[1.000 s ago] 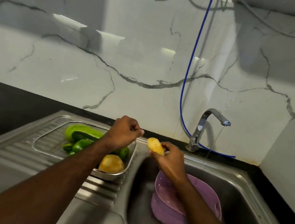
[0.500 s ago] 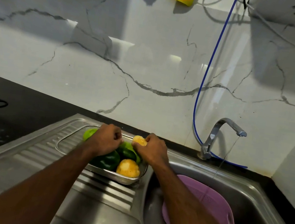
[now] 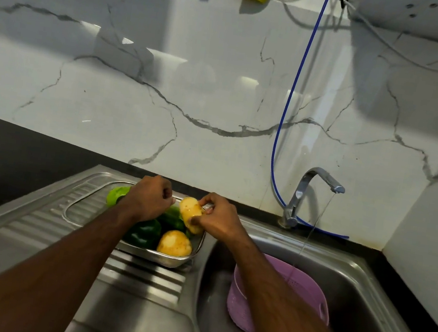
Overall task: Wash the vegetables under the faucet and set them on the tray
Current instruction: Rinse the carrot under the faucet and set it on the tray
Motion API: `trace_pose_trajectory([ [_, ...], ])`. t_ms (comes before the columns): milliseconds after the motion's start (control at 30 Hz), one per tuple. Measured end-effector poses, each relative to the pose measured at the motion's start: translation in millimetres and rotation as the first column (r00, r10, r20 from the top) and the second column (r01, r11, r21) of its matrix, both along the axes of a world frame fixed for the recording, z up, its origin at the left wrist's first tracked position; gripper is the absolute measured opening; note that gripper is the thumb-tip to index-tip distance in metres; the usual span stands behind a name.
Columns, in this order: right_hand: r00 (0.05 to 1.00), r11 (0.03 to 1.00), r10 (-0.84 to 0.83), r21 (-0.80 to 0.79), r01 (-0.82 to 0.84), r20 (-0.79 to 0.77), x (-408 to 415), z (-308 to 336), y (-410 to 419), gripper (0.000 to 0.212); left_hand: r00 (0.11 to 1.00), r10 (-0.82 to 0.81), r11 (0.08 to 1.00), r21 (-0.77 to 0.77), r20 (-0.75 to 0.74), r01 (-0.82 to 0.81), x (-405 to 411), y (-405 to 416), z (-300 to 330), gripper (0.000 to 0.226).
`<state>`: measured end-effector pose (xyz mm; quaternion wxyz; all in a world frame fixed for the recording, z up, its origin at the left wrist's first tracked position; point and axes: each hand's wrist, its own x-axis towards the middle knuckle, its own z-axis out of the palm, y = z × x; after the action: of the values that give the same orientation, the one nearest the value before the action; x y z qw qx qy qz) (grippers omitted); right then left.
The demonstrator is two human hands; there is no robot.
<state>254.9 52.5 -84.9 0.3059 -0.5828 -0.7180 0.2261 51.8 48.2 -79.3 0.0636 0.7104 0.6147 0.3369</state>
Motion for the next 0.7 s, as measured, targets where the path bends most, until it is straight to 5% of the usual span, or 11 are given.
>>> trace_pose_trajectory([
  [333, 0.971, 0.995, -0.094, -0.053, 0.084, -0.221, 11.8, -6.9, 0.8, 0.026, 0.998, -0.057, 0.998, 0.019, 0.020, 0.056, 30.2, 1.1, 11.0, 0.013],
  [700, 0.936, 0.943, -0.334, -0.034, 0.332, -0.109, 122.4, -44.7, -6.3, 0.012, 0.969, -0.238, 0.971, 0.053, 0.064, 0.235, 172.6, 8.9, -9.1, 0.012],
])
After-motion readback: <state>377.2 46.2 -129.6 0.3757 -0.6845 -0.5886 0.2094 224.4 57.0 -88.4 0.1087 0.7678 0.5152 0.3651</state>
